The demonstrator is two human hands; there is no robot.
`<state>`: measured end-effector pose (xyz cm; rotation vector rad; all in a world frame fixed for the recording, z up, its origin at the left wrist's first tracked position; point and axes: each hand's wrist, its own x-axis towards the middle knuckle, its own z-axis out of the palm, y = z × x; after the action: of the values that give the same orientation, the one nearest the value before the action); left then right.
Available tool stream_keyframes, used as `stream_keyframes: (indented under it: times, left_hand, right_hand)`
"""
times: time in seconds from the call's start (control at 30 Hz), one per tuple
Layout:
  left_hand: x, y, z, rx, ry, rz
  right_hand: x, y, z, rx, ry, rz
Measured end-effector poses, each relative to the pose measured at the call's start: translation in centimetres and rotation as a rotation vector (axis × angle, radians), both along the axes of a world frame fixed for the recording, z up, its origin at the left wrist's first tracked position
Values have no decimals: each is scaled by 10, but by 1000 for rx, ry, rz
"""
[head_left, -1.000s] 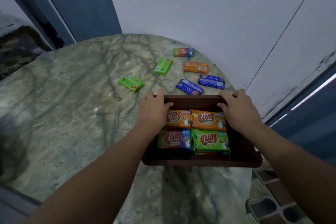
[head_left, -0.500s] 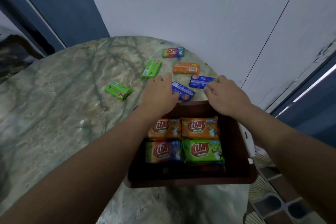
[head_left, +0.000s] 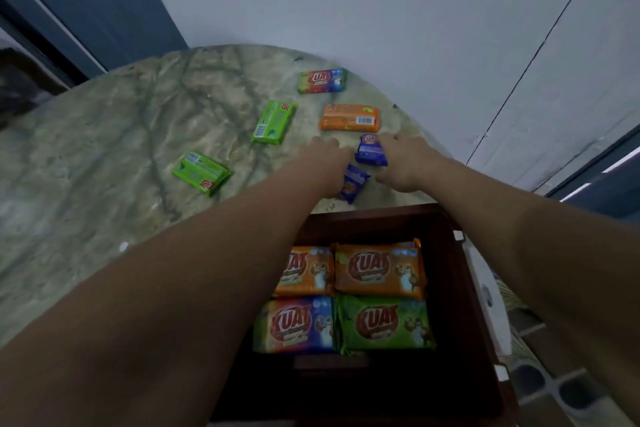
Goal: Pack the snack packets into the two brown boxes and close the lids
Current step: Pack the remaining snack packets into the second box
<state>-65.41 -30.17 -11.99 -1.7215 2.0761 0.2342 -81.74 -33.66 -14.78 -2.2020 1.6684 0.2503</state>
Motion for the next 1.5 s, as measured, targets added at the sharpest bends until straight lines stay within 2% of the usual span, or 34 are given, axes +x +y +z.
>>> stream_keyframes:
  times: [0.23, 0.33, 0.47, 0.53, 0.6, 0.9, 1.07, 1.17, 1.27, 1.5]
  left_hand:
    - [5, -6, -20, 42, -86, -18]
    - [14, -3, -21, 70, -67, 28]
    - [27, 10, -25, 93, 96, 189]
    - [32, 17, -20, 53, 241, 278]
    - [38, 23, -10, -5, 309, 300]
    - [56, 72, 35, -395, 337, 223]
    - [63, 120, 55, -539, 393, 176]
    - [64, 157, 57, -548, 429, 161]
    - [65, 191, 48, -476, 482, 147]
    - [60, 241, 28, -408, 426, 75]
  right_hand:
    - [5, -9, -16, -29, 176, -8]
    - [7, -5, -11, 42, 198, -72]
    - [12, 5, -6, 42, 107, -82]
    - [11, 10, 0, 0, 16, -79]
    - [11, 13, 9, -69, -58, -75]
    - [14, 65, 61, -371, -253, -74]
    - [8, 114, 73, -406, -357, -70]
    - [1, 152, 75, -401, -394, -24]
    - [-8, 184, 69, -359, -364, 35]
    - [-27, 222, 53, -226, -303, 158]
